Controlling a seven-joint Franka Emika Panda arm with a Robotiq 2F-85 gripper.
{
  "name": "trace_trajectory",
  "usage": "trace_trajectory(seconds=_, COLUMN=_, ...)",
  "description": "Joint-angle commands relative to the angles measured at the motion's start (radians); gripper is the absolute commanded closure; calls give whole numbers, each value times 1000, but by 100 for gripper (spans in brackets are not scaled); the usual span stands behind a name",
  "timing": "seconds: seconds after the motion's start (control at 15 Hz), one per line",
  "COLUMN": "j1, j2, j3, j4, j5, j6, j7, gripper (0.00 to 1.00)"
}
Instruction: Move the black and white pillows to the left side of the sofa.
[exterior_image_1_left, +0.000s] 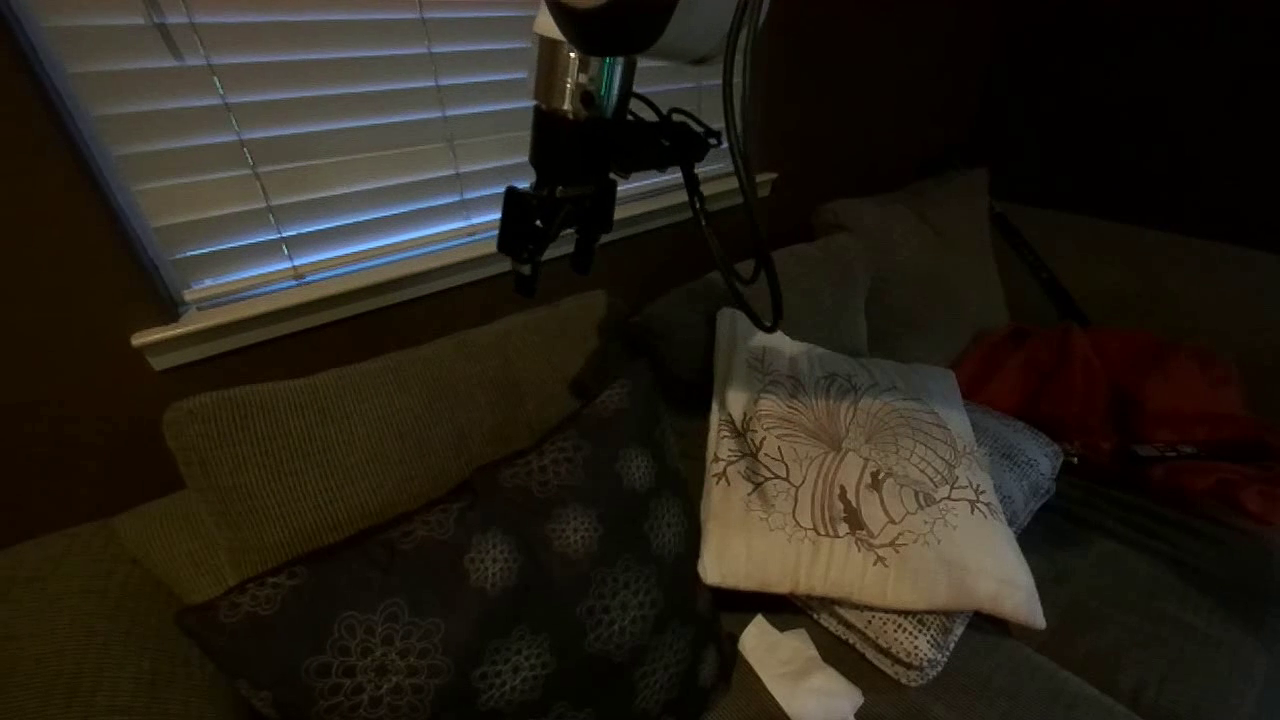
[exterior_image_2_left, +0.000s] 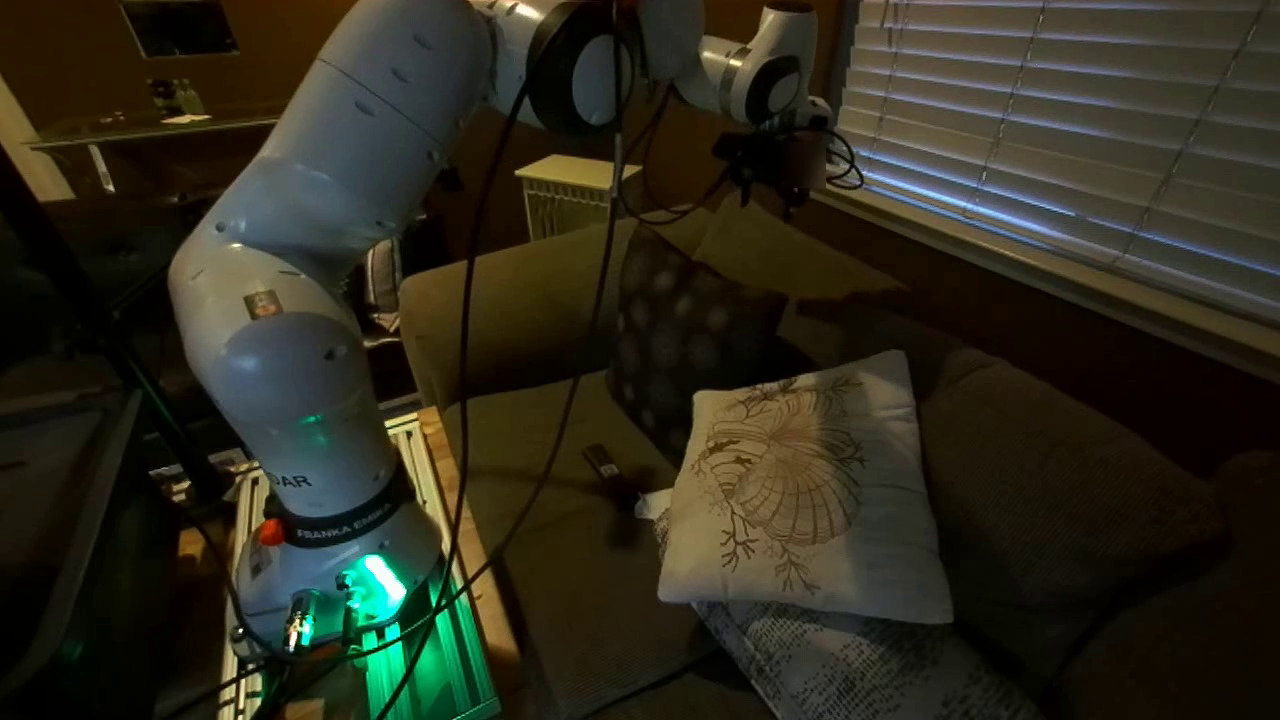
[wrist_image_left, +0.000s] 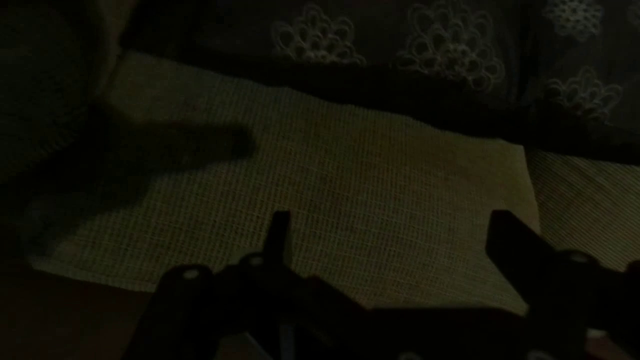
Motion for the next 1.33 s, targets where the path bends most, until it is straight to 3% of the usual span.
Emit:
trace_trajectory(seconds=0.0, j1=56, j2=-61, j3=-98, j4=-68, j5=-88, j6=-76, j7=155, gripper=0)
trace_trajectory(seconds=0.27, j1=85, j2=-62, j3=-167, j4=-96, j5=-143, j6=-134, j7=326, gripper=0)
trace_trajectory(seconds=0.6, j1=62, j2=-68, j3=-187, j4=-182, j5=-115, j6=-135, j7=457, gripper=0)
trace_trajectory(seconds=0.67, j1=57, j2=-66, j3=-182, j4=-190, j5=-108, j6=-129, j7=460, gripper=0)
trace_trajectory(seconds=0.73, j1=54, j2=-31, j3=-174, j4=-126, j5=-121, j6=-145, j7=420, gripper=0)
trace_trajectory(seconds=1.13, j1=52, j2=-28, j3=-173, j4=-130, j5=-120, j6=-145, j7=422, gripper=0)
trace_trajectory(seconds=1.27, j1=82, j2=-13, j3=-232, j4=-126, j5=-177, j6=-164, j7=525, gripper=0)
